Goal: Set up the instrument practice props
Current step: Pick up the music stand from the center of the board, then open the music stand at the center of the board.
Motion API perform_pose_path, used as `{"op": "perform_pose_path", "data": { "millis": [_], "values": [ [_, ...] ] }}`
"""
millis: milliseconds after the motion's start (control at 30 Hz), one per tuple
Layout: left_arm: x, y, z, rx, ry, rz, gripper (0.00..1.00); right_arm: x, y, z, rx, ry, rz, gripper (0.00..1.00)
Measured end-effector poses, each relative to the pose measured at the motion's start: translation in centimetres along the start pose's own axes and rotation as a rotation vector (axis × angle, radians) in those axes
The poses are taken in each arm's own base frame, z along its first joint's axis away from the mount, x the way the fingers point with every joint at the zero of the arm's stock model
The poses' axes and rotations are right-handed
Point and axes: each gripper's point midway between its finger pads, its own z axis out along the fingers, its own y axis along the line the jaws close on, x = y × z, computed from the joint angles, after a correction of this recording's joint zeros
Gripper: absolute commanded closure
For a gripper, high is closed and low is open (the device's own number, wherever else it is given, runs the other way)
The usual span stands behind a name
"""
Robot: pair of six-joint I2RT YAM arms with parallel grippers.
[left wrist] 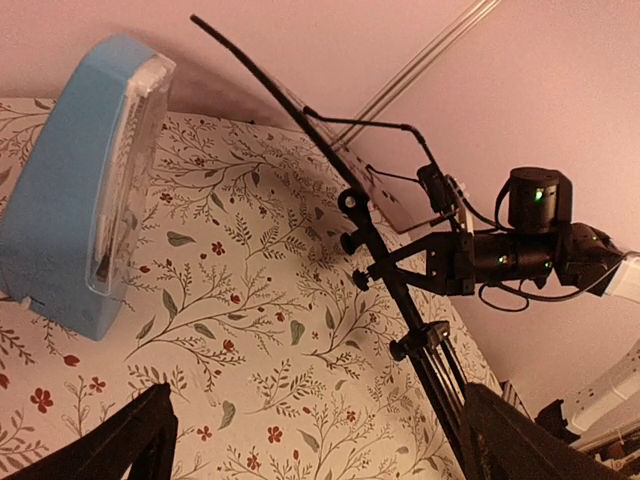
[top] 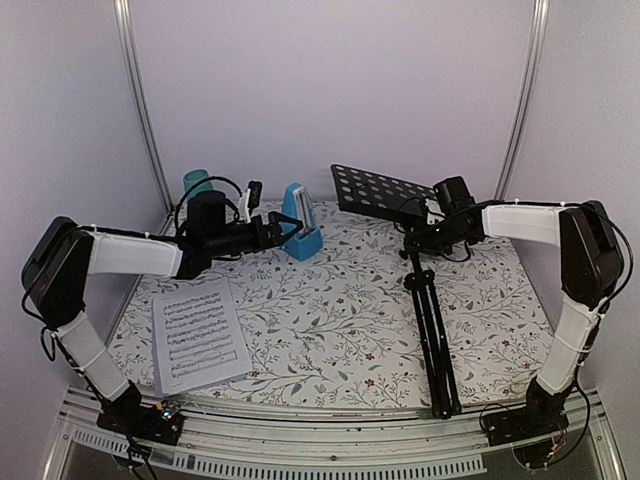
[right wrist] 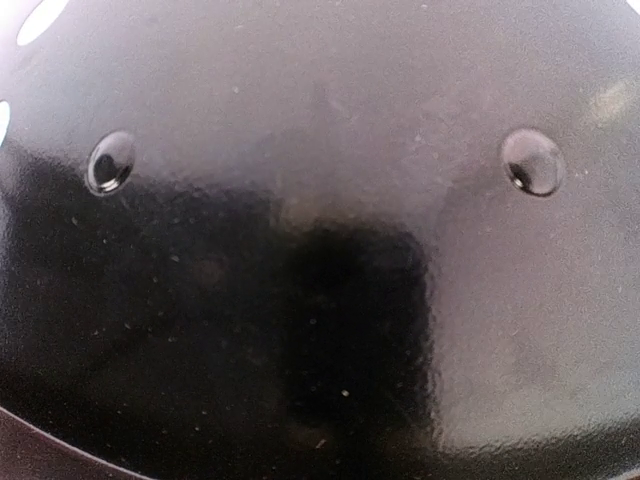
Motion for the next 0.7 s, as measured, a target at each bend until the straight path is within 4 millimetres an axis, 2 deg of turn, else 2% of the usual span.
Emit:
{"op": "perform_pose_path", "data": {
  "millis": [200,467,633,700],
  "values": [
    [1.5,-1.2,-0.8,0.072,0.012,0.004,0.02,-2.1,2.7,-2.1,-0.105,-0.055,0.013,1.0],
    [1.6,-4.6,-0.6,0.19,-0.001,0.051,0.03,-5.5,7.0,-5.0,-0.282,-0.132,0.037,1.0],
    [1.6,-7.0,0.4,0.255,0.012,0.083,0.07,-7.4,9.4,-7.8,-0.376,-0.195,0.031,1.0],
    [1.9,-8.6,1.4,0.285,0.024,0.102,0.1,-8.3,10.2,-9.0,-0.401,-0.228,0.021,1.0]
  ]
}}
